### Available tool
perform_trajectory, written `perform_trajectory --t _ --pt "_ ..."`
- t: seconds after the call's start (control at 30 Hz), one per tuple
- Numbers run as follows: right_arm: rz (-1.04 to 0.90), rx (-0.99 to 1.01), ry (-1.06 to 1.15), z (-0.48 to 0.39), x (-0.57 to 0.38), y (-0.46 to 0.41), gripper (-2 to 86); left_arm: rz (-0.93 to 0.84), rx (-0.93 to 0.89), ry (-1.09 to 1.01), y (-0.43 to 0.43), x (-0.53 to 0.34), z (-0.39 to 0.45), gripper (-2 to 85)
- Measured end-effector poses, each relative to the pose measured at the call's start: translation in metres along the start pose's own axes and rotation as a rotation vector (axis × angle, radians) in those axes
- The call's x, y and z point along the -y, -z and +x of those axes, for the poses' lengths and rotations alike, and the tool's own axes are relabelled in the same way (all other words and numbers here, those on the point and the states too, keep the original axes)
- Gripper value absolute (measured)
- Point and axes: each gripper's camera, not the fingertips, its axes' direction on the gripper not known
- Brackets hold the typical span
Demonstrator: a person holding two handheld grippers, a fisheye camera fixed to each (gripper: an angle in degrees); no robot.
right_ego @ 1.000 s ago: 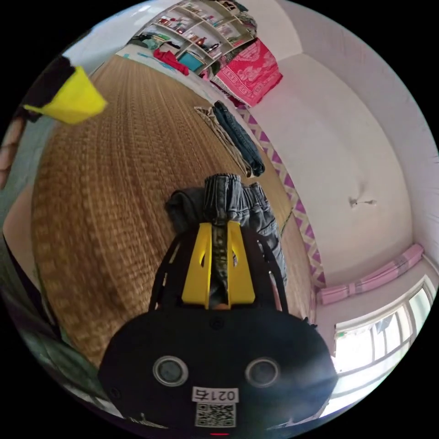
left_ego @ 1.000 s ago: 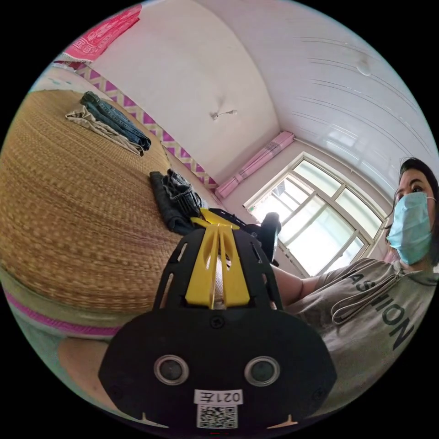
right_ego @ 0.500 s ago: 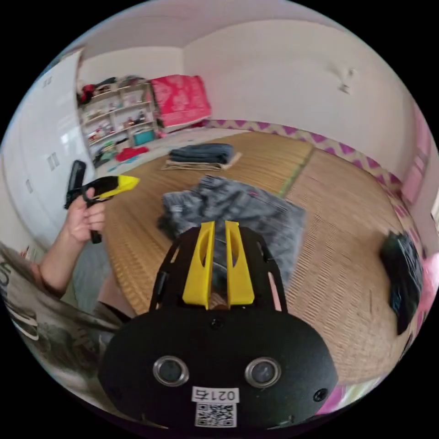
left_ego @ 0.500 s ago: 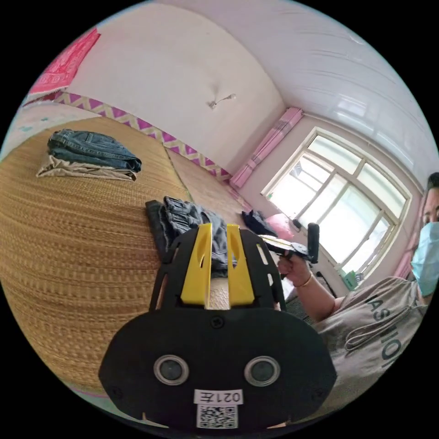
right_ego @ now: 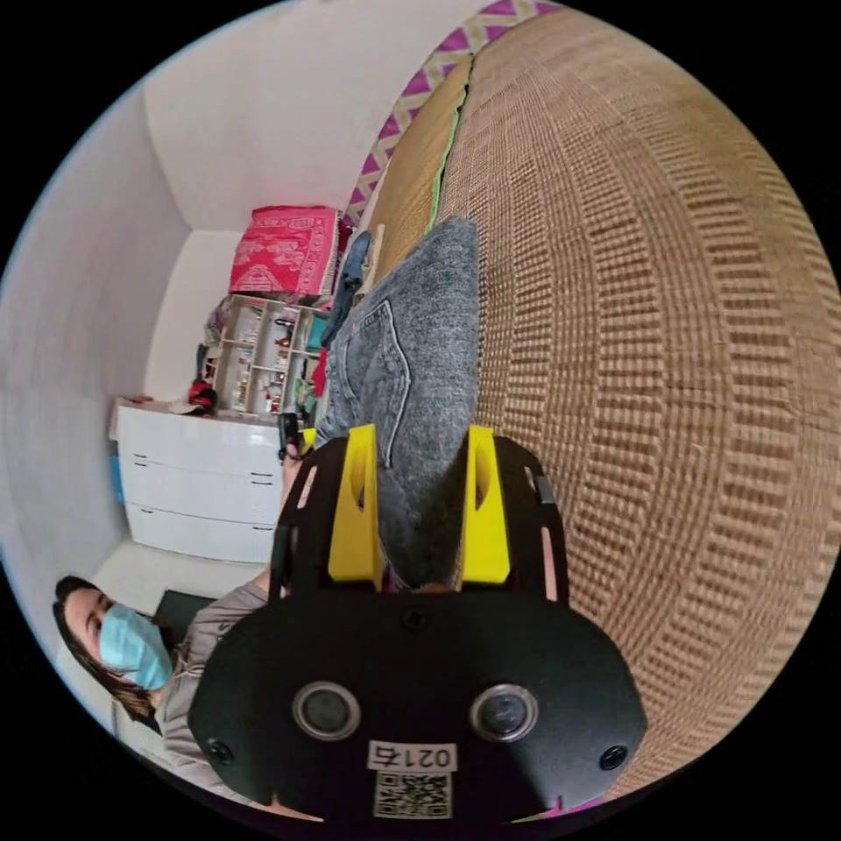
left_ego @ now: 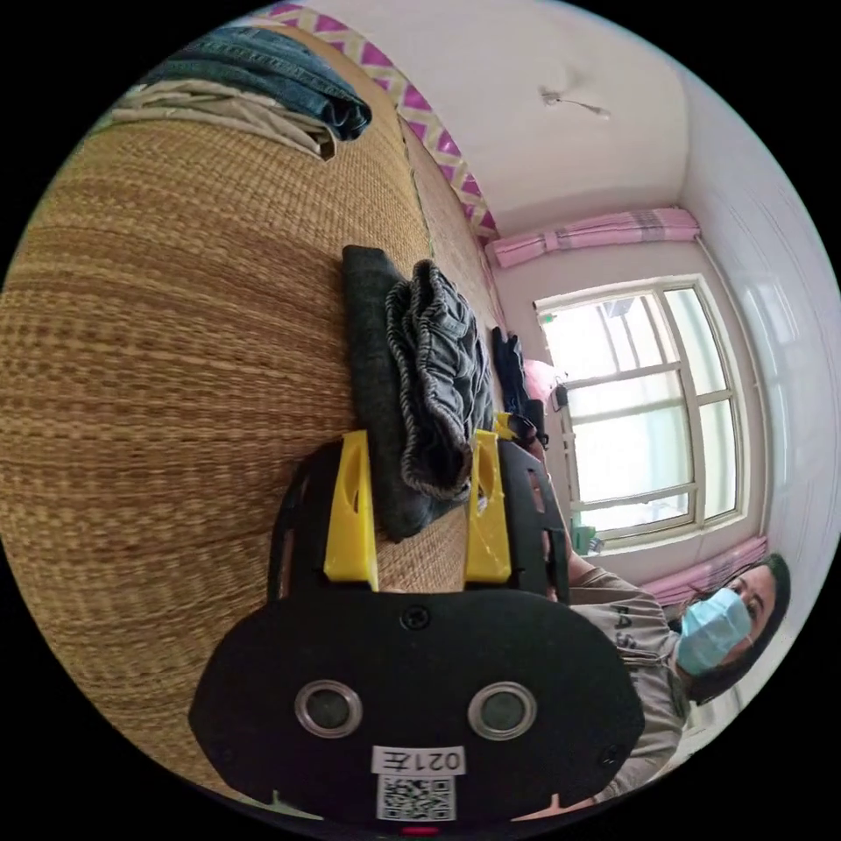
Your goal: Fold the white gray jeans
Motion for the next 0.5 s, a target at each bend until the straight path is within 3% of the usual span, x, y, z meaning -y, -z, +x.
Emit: perform_trajectory --t 0.2,0.37,0.5 --pt "0.023 0.13 -0.028 0.027 0.001 0.023 4.8 0.034 -0.009 -0.026 0.002 0.011 0.019 5.6" --pt "0.062 0.158 0.055 0.006 -0.018 0.083 1.7 0.017 -0.043 -0.163 -0.027 0.037 0.114 4.9" --pt "0.191 0.15 0.09 -0.002 -0.051 0.192 1.0 -0.073 -0.075 -0.296 -0.11 0.092 0.216 5.0"
